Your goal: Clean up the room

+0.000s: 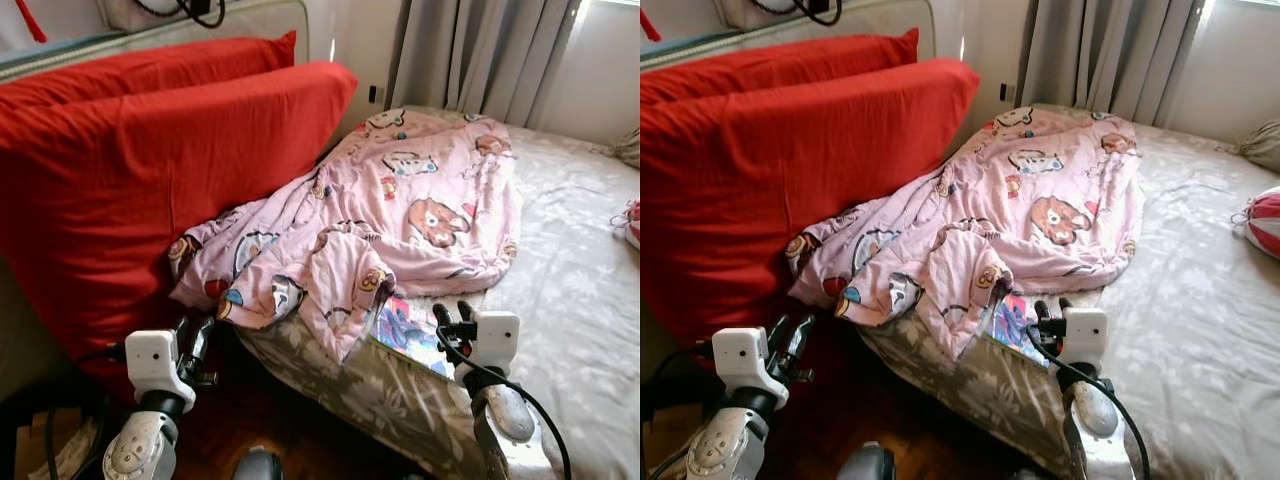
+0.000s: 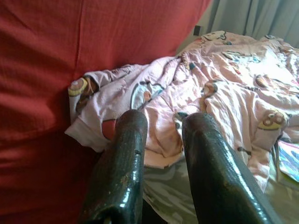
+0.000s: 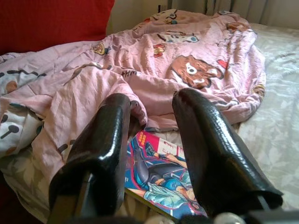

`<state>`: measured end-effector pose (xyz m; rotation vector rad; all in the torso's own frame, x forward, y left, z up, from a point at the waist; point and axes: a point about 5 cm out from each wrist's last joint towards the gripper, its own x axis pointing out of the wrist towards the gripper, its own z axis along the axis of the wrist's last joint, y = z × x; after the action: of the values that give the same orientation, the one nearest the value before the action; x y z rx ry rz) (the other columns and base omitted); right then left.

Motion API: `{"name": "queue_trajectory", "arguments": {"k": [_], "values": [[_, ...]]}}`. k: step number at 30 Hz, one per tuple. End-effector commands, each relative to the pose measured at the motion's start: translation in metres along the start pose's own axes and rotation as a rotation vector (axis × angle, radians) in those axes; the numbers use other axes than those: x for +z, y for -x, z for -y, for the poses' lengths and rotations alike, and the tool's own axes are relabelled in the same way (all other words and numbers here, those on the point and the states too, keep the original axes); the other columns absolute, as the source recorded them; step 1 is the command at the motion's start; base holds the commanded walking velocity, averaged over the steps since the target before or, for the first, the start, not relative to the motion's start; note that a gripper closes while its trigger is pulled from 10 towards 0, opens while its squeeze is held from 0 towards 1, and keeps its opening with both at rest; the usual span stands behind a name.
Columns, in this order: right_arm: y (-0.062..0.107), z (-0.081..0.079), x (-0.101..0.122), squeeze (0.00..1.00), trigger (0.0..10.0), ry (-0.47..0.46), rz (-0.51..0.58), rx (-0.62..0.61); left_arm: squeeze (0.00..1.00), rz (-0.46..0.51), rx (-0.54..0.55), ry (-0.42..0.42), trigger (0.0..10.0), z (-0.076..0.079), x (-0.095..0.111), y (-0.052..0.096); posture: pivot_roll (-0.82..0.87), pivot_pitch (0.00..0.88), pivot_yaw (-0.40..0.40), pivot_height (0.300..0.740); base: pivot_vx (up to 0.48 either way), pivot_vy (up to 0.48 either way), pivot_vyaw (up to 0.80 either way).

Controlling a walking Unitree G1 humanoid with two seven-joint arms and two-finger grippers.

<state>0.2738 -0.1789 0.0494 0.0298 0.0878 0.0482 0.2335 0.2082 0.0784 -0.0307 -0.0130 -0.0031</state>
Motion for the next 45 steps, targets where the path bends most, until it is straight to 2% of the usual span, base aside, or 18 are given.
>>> {"name": "queue_trajectory", "arguments": {"k": [1, 11, 13, 14, 24, 37, 41, 45], "values": [[-0.001, 0.0, 0.003, 0.0, 10.0, -0.002, 0.016, 0.004, 0.0, 0.006, -0.011, 0.0, 10.0, 0.002, 0.003, 0.0, 0.11, 0.0, -0.013, 0.626, 0.0, 0.0, 0.0], [0.0, -0.003, 0.001, 0.0, 10.0, -0.02, 0.001, 0.018, 0.0, -0.016, -0.021, 0.001, 10.0, 0.003, 0.001, 0.0, 0.11, 0.0, -0.011, 0.626, 0.0, 0.0, 0.0], [0.0, -0.004, -0.003, 0.0, 10.0, -0.027, -0.019, 0.03, 0.0, -0.017, -0.022, 0.0, 10.0, 0.003, 0.001, 0.0, 0.12, 0.0, -0.01, 0.626, 0.0, 0.0, 0.0], [0.001, -0.007, -0.009, 0.0, 10.0, -0.026, -0.066, 0.053, 0.0, -0.017, -0.022, 0.001, 10.0, 0.003, 0.001, -0.001, 0.11, 0.0, -0.01, 0.626, 0.0, 0.0, 0.0], [0.004, -0.011, -0.015, 0.0, 10.0, -0.038, -0.085, 0.064, 0.0, -0.018, -0.032, 0.007, 10.0, 0.005, 0.002, -0.002, 0.11, 0.0, -0.007, 0.626, 0.0, 0.0, 0.0], [0.004, -0.014, -0.018, 0.0, 10.0, -0.044, -0.111, 0.088, 0.0, -0.014, -0.038, 0.008, 10.0, 0.006, 0.003, -0.002, 0.12, 0.0, -0.005, 0.626, 0.31, 0.0, 0.0], [0.003, -0.013, -0.022, 0.0, 10.0, -0.118, -0.139, 0.05, 0.0, -0.009, -0.042, -0.003, 10.0, 0.007, 0.004, -0.003, 0.12, 0.0, -0.004, 0.626, 0.337, 0.0, 0.0], [0.001, -0.012, -0.022, 0.0, 10.0, -0.106, -0.144, 0.055, 0.0, -0.009, -0.045, -0.001, 10.0, 0.008, 0.004, -0.003, 0.12, 0.0, -0.006, 0.626, 0.338, 0.0, 0.0]]}}
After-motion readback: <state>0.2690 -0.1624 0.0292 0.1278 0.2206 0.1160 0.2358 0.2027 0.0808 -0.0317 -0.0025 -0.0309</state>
